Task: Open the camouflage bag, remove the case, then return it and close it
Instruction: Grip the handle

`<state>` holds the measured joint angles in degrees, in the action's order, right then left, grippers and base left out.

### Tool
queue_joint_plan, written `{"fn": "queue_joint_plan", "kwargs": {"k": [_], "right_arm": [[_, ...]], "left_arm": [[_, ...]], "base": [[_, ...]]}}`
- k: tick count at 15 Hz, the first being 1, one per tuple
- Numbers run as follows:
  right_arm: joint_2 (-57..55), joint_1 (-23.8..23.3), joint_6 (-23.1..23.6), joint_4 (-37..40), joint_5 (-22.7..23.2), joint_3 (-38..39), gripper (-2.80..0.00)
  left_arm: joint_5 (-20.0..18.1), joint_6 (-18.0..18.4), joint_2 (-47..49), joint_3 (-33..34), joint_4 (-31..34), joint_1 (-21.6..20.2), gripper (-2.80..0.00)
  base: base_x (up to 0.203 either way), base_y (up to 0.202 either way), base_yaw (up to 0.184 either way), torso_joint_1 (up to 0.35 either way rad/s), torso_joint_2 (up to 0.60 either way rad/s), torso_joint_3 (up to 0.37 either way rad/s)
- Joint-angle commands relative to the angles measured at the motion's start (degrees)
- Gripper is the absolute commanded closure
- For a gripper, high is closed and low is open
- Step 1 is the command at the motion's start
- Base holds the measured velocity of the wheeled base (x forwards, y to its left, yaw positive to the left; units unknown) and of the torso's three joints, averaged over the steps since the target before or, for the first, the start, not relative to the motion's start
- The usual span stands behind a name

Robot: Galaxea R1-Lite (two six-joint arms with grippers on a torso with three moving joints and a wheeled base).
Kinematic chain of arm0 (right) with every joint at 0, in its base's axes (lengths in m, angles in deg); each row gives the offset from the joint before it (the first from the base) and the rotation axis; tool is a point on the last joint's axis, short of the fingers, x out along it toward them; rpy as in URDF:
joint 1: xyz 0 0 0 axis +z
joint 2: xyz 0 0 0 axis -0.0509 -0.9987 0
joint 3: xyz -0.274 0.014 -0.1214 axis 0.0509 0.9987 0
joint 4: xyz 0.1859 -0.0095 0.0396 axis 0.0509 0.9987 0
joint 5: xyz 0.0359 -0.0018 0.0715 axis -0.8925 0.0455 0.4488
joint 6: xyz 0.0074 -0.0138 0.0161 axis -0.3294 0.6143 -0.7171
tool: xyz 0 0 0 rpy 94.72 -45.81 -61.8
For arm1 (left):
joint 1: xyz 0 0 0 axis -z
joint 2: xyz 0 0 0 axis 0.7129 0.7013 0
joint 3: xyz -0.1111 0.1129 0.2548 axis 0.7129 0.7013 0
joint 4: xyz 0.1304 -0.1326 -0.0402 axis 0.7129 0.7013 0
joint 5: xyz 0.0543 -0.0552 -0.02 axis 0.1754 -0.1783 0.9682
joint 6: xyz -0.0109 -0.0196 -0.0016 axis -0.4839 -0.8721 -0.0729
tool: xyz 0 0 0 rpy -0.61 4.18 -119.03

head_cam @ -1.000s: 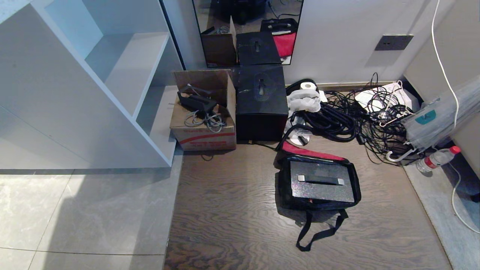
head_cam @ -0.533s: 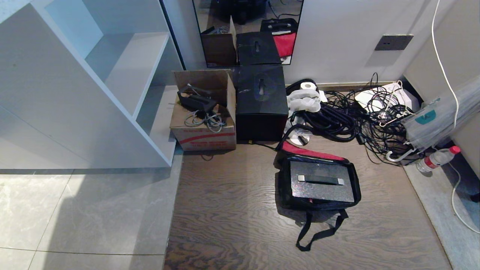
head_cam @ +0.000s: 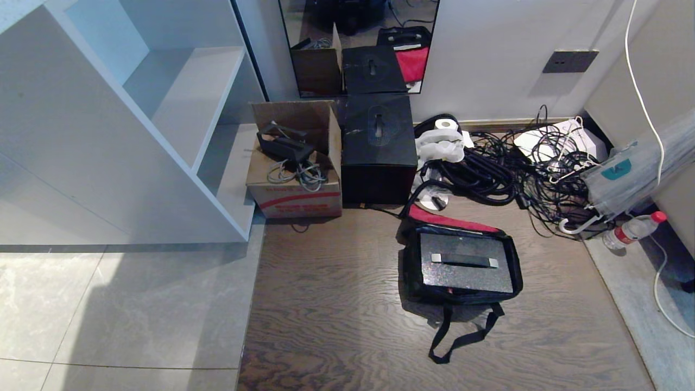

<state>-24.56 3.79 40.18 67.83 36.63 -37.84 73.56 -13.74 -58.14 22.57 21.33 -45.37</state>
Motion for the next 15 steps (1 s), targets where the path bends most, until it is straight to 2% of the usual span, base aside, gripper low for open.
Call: {"fn": "queue_joint_plan", "kwargs": {"k": [1, 3, 4, 6, 9, 12, 15], "right_arm": [[-0.13, 0.00, -0.31, 11.96, -0.02, -10.35, 0.00], [-1.97, 0.00, -1.88, 33.04, 0.33, -22.48, 0.00], [-5.09, 0.02, -3.37, 37.71, 0.69, -25.99, 0.00], [-16.73, 0.19, -6.18, 38.29, 1.92, -28.26, 0.00], [-37.75, 0.27, -13.41, 31.15, 3.07, -29.92, 0.00], [-59.59, -0.12, -22.62, 15.97, 2.92, -33.19, 0.00], [-80.52, -2.91, -29.45, 2.00, 1.59, -38.39, 0.00]], "left_arm": [[-0.06, 0.02, 0.00, 0.00, 0.02, -0.01, 0.00], [0.02, 0.02, 0.00, 0.00, 0.02, -0.01, 0.00], [-0.03, 0.02, 0.00, 0.00, 0.02, -0.01, 0.00], [0.02, 0.02, 0.00, 0.00, 0.02, -0.01, 0.00], [-0.05, 0.02, 0.00, 0.00, 0.02, -0.01, 0.00], [0.02, 0.02, 0.00, 0.00, 0.02, -0.01, 0.00], [0.02, 0.02, 0.00, 0.00, 0.02, -0.01, 0.00]], "base": [[0.000, 0.000, 0.000, 0.000, 0.00, 0.000], [0.000, 0.000, 0.000, 0.000, 0.00, 0.000], [0.000, 0.000, 0.000, 0.000, 0.00, 0.000], [0.000, 0.000, 0.000, 0.000, 0.00, 0.000], [0.000, 0.000, 0.000, 0.000, 0.00, 0.000], [0.000, 0.000, 0.000, 0.000, 0.00, 0.000], [0.000, 0.000, 0.000, 0.000, 0.00, 0.000]]}}
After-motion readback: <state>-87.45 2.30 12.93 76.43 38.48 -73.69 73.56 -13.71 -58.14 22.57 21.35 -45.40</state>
